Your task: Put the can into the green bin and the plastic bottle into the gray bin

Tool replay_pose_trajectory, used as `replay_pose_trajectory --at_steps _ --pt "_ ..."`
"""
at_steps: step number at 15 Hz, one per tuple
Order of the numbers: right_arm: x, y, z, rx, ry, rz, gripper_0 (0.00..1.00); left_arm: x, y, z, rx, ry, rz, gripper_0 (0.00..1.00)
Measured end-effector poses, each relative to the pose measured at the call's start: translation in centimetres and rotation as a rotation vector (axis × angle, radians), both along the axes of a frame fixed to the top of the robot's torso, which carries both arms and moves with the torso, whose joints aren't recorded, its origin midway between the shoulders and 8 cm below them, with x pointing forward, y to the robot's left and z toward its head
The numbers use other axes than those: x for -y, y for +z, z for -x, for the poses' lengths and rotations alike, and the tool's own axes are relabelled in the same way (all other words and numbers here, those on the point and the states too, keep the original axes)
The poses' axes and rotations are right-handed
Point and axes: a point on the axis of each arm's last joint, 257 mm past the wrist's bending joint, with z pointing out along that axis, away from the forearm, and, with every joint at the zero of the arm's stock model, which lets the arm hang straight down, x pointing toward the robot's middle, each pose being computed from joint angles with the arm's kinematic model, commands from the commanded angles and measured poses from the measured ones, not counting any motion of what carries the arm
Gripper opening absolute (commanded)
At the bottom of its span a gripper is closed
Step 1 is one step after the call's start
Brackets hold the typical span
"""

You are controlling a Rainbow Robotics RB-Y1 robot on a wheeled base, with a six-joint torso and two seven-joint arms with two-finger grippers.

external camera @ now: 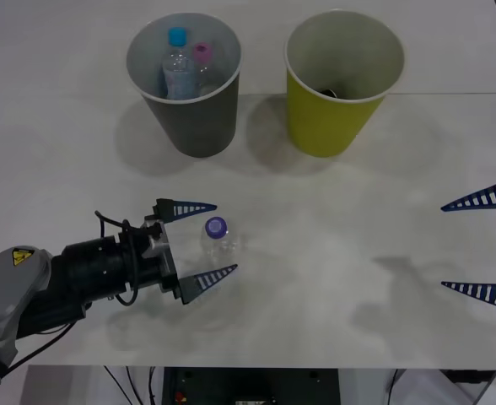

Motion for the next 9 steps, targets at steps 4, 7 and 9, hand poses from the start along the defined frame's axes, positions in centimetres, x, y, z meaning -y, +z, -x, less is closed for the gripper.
replay_pose_trajectory --at_steps 4,7,9 --pt "0.0 0.0 0.0 0.000 0.000 0.000 1.00 2.0 -0.2 -0.3 0.005 -0.013 -0.011 1.00" --pt "0.0 0.0 0.0 0.000 0.000 0.000 1.00 3.2 -0.4 -0.6 -0.001 -0.007 0.002 1.00" --pt "0.0 0.0 0.0 0.000 0.000 0.000 1.00 3.7 -0.4 -0.6 0.001 -0.005 0.002 0.66"
